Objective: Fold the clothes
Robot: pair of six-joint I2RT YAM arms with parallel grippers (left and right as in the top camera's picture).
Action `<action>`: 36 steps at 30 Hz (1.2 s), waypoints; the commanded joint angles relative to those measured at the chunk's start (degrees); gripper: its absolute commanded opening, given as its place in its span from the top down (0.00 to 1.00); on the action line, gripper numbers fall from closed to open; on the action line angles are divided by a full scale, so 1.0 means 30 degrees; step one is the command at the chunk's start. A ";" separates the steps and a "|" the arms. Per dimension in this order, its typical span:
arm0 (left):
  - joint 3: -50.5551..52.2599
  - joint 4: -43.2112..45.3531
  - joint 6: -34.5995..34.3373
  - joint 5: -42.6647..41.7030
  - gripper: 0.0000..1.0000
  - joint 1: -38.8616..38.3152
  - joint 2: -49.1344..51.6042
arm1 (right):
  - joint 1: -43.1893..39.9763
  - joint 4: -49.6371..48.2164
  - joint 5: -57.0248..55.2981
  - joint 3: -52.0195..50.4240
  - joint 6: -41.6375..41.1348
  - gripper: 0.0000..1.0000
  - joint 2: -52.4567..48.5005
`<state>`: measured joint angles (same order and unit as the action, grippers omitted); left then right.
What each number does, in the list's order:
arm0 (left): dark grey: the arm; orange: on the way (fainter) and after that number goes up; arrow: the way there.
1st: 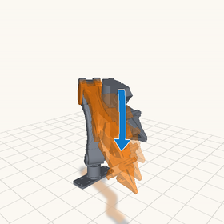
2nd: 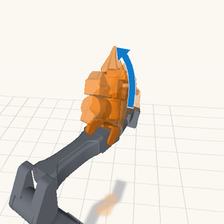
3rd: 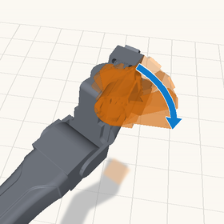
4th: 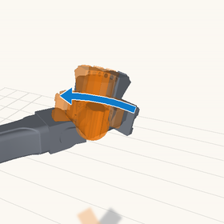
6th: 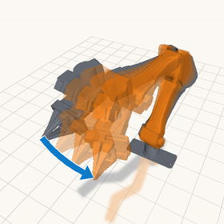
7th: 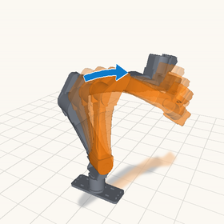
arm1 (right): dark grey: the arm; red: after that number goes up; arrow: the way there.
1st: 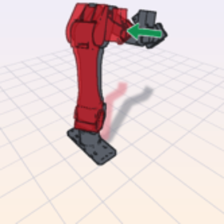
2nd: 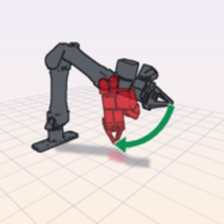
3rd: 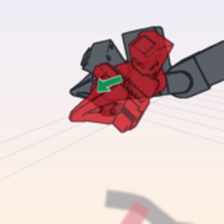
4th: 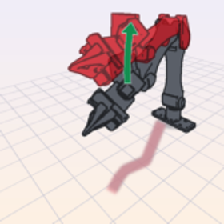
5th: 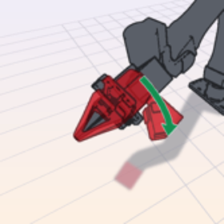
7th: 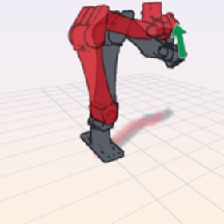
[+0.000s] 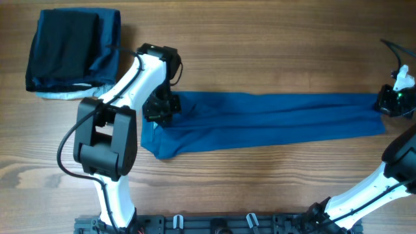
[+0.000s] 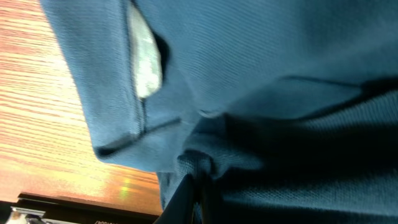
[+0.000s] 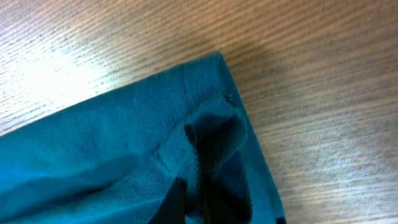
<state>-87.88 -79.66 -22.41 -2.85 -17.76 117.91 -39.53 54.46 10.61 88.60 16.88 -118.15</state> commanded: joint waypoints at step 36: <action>0.2601 -0.0379 0.0036 0.0911 0.73 -0.0466 -0.0306 | 0.0131 -0.1144 0.0022 0.1872 -0.1173 0.18 0.1989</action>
<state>-80.07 -80.31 -22.22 -0.91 -19.70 117.84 -39.53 50.13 6.79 89.62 13.39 -116.73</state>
